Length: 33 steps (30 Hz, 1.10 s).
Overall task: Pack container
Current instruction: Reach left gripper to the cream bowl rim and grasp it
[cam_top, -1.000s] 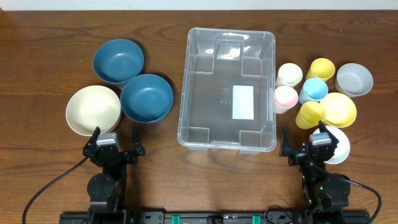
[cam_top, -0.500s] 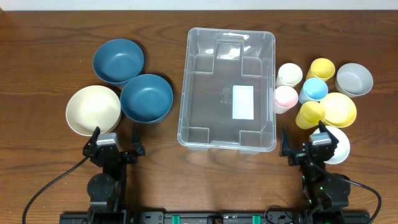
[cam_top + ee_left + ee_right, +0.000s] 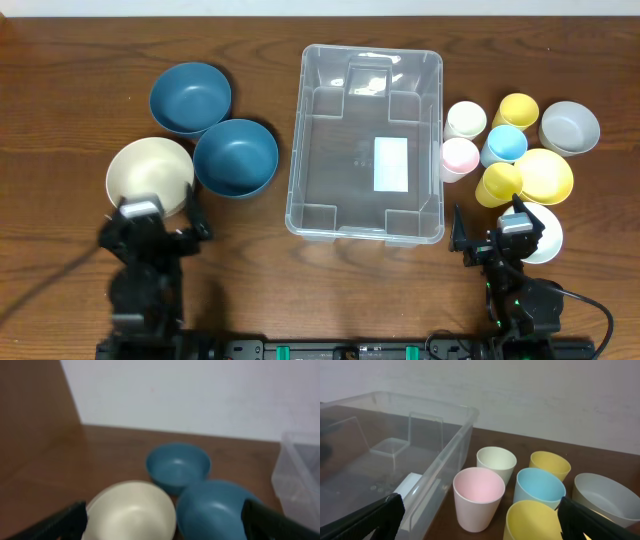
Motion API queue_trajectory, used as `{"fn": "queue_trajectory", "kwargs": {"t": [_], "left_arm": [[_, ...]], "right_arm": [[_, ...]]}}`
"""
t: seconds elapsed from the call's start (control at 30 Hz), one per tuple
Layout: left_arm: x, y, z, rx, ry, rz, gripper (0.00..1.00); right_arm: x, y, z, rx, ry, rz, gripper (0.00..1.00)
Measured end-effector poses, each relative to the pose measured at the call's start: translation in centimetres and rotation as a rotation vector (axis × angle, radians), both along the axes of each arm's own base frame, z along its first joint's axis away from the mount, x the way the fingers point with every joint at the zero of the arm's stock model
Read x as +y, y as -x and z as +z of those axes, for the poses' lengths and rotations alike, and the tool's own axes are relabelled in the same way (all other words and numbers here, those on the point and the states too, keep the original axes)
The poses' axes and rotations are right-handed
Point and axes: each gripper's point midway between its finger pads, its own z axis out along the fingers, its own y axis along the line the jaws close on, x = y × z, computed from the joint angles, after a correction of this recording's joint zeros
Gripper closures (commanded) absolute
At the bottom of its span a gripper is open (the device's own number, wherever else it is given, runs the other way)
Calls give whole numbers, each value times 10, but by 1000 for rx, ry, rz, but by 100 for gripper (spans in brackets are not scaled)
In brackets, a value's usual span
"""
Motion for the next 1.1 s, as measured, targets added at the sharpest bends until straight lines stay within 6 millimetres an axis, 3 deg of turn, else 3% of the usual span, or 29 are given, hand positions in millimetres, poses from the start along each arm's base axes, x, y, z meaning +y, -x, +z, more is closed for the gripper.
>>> {"fn": "queue_trajectory", "kwargs": {"t": [0.17, 0.27, 0.37, 0.57, 0.67, 0.87, 1.1], "left_arm": [[-9, -17, 56, 170, -28, -56, 2], [-13, -34, 65, 257, -36, -84, 2], [-16, -50, 60, 313, -38, -97, 2], [-5, -65, 31, 413, 23, -29, 2], [21, -70, 11, 462, 141, 111, 2], [88, -67, -59, 624, 424, 408, 2], [130, -58, -123, 754, 676, 539, 2]], "right_arm": [[0, 0, 0, 1, 0, 0, 1], [0, 0, 0, 2, 0, 0, 1], [0, 0, -1, 2, 0, 0, 1], [0, 0, -1, 2, 0, 0, 1], [0, 0, 0, 2, 0, 0, 1], [0, 0, 0, 2, 0, 0, 1], [0, 0, 0, 2, 0, 0, 1]]}}
